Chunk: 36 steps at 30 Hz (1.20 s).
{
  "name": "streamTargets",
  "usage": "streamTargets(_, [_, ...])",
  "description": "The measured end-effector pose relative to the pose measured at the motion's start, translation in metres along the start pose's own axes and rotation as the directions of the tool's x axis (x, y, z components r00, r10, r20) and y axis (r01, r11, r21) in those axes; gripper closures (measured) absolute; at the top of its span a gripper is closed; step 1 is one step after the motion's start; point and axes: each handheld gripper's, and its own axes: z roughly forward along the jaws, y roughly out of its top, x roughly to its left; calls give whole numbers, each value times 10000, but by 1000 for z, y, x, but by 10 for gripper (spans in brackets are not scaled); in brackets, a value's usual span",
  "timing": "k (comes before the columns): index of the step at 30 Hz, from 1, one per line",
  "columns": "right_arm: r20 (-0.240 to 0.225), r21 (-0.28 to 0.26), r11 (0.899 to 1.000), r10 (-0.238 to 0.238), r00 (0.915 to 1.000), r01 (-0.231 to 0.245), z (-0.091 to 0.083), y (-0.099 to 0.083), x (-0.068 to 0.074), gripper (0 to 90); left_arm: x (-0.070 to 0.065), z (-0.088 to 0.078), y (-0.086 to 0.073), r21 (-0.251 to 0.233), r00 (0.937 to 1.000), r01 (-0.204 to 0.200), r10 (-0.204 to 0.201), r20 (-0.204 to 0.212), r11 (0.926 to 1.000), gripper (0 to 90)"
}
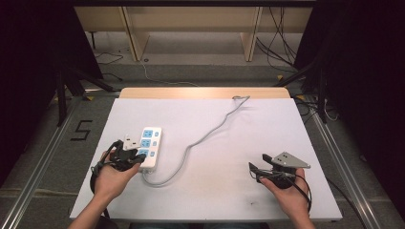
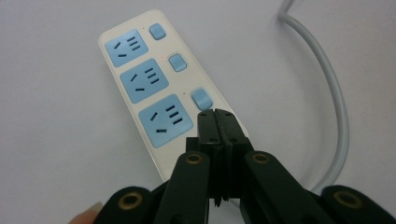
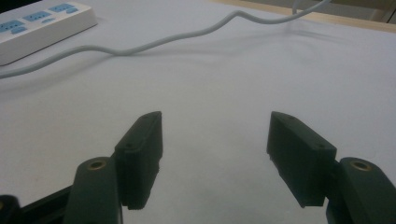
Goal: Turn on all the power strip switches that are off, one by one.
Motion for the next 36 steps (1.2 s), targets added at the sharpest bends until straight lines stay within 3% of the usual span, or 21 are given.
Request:
streamTargets(22, [-86,64,10000,26,10000,-25,0,0,2,359,-1,12,35,1207,9998,152,-169,130,9926,895])
streamTargets(28, [-87,119,9999,-19,10000,20,1,0,2,359,2,21,43,1635,9993,345,-360,61,9859,895])
streamTargets(31, [-66,98,9999,-36,10000,37,1,0,2,359,5,31,44,2067,9990,444,-451,-9,9774,895])
streamTargets(36, [-43,121,9999,-39,10000,39,0,0,2,358,6,37,46,2170,9986,509,-519,-9,9749,895])
